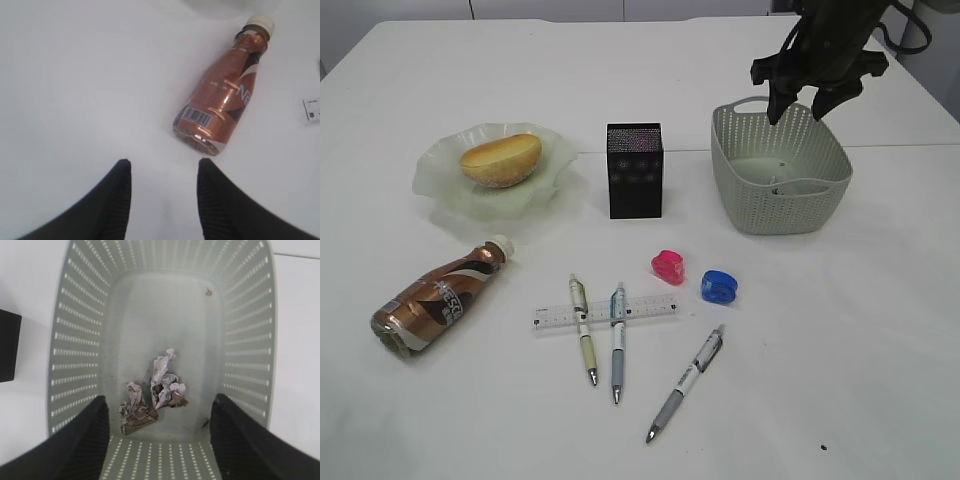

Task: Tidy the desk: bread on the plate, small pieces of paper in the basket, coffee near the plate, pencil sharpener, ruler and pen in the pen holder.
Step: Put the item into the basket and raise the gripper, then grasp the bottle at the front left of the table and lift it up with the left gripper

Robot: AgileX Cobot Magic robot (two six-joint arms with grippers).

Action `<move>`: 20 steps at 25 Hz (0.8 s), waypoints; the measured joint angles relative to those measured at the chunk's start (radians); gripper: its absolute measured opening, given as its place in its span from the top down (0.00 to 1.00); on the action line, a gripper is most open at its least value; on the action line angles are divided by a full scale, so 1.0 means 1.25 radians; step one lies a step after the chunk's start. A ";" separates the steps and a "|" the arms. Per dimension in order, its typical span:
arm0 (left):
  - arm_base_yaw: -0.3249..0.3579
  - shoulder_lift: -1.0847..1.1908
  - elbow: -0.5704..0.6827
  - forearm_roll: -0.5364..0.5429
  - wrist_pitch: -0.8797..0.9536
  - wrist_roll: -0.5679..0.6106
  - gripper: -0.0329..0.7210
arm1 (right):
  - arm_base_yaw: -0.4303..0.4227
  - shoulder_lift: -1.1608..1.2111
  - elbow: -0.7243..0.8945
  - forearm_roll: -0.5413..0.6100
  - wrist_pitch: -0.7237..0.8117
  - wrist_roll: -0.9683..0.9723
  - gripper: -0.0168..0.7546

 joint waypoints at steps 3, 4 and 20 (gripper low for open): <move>0.000 0.000 -0.054 0.004 0.038 0.000 0.53 | 0.000 -0.024 0.009 0.000 0.001 0.013 0.33; 0.000 0.000 -0.074 0.005 0.053 0.000 0.53 | 0.000 -0.039 0.015 0.000 0.001 0.014 0.33; 0.000 0.056 -0.299 0.003 0.386 0.054 0.28 | 0.000 -0.408 0.325 0.028 0.002 0.044 0.33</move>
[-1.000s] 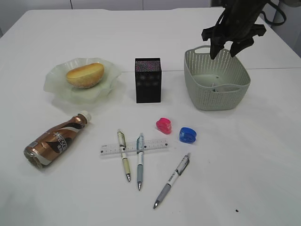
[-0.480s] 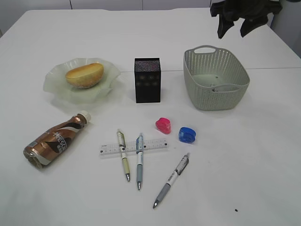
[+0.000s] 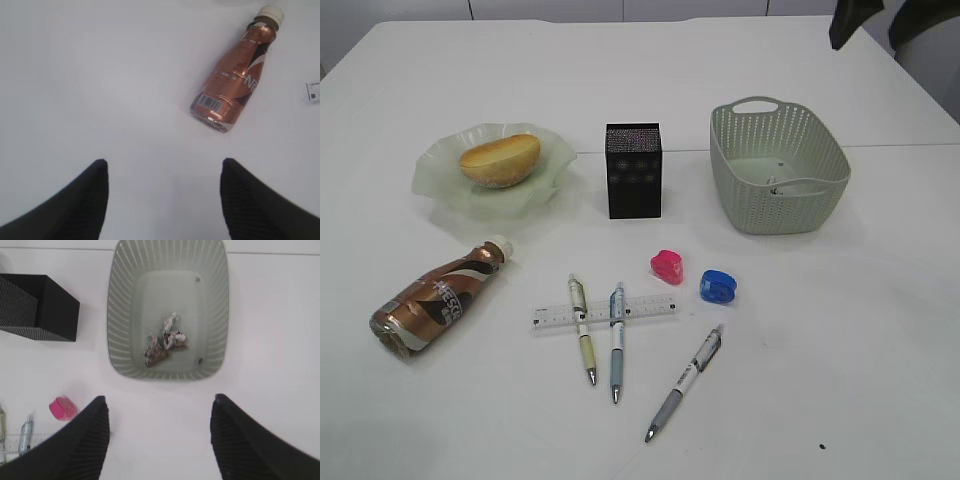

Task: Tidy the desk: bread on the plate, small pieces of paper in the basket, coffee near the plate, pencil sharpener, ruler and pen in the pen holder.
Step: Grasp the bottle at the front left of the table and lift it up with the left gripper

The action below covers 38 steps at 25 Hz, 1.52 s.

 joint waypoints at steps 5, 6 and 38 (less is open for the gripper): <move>0.000 0.062 -0.072 -0.059 0.048 0.063 0.27 | 0.000 -0.127 0.152 -0.008 0.001 0.006 0.33; 0.000 0.080 -0.086 -0.069 0.061 0.074 0.27 | 0.000 -0.146 0.176 -0.006 0.001 0.006 0.33; -0.113 0.681 -0.479 -0.108 0.162 0.400 0.17 | 0.000 -0.307 0.387 0.091 0.001 0.009 0.33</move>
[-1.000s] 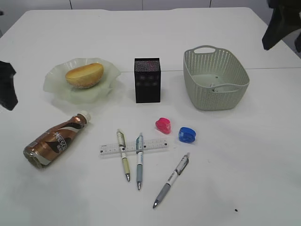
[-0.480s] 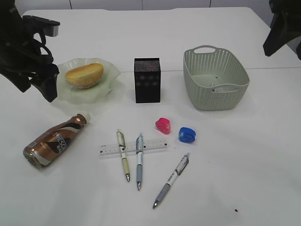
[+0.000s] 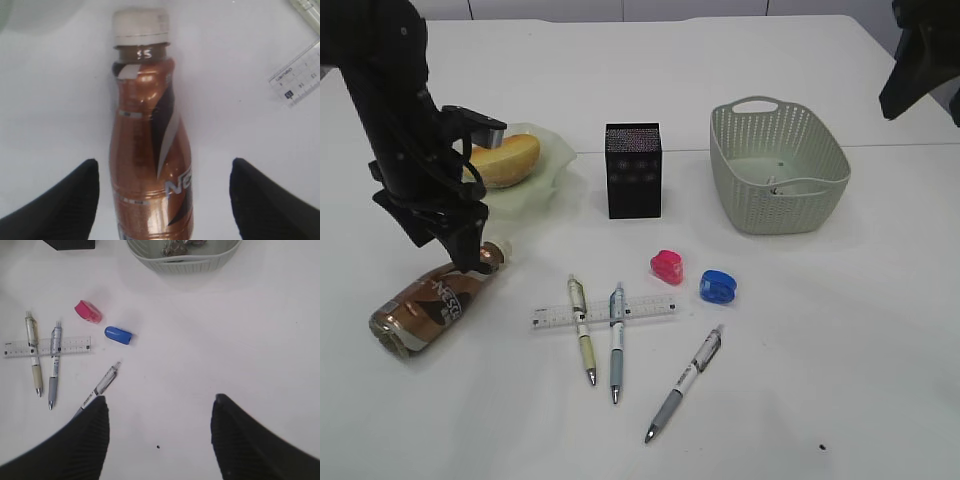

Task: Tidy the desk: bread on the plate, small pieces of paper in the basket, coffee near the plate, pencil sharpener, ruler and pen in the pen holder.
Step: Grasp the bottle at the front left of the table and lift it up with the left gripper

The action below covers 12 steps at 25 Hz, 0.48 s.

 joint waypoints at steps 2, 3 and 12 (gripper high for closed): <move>-0.011 0.016 0.000 0.000 0.000 0.003 0.17 | 0.000 0.000 0.000 0.000 0.000 0.000 0.33; -0.014 0.022 0.000 0.000 0.000 0.003 0.17 | 0.000 0.000 0.000 0.000 0.000 0.000 0.33; -0.016 0.068 -0.005 0.011 -0.043 0.007 0.17 | 0.000 0.000 0.000 0.000 0.000 0.000 0.33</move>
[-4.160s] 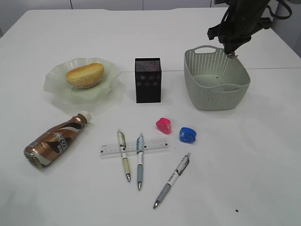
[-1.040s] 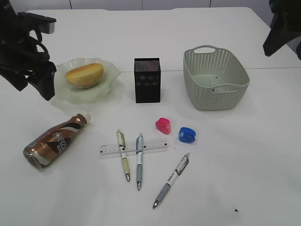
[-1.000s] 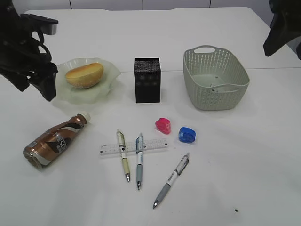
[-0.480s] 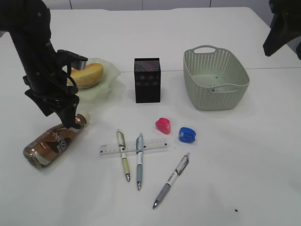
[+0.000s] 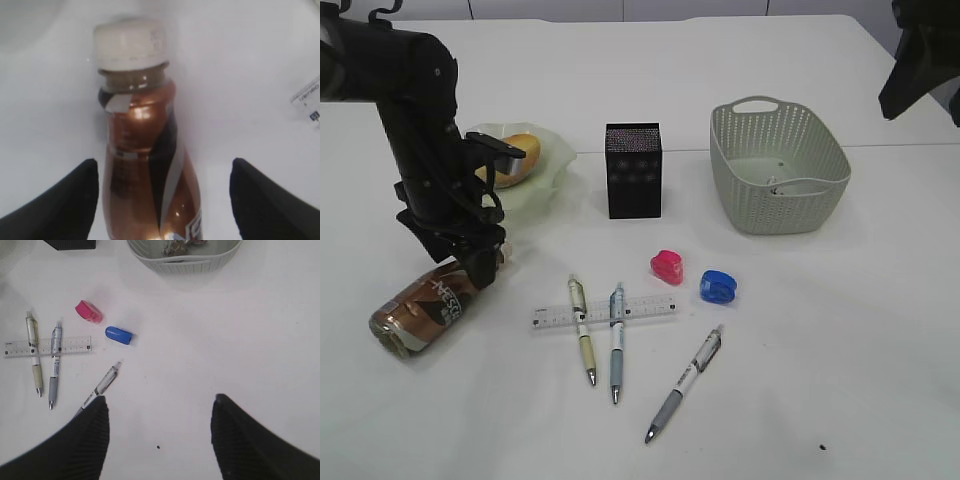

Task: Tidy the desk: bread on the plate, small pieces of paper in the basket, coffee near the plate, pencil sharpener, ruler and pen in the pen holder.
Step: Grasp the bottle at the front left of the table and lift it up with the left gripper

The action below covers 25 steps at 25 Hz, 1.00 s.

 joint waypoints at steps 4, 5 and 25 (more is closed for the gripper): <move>0.000 0.003 -0.011 0.000 -0.027 0.000 0.17 | 0.000 0.000 0.000 0.000 0.000 0.000 0.33; 0.000 0.006 -0.016 0.000 -0.028 0.000 0.17 | 0.000 0.000 0.000 0.000 0.000 0.000 0.33; 0.000 0.072 -0.048 0.013 -0.007 0.000 0.18 | 0.000 0.000 0.000 0.000 0.000 0.000 0.33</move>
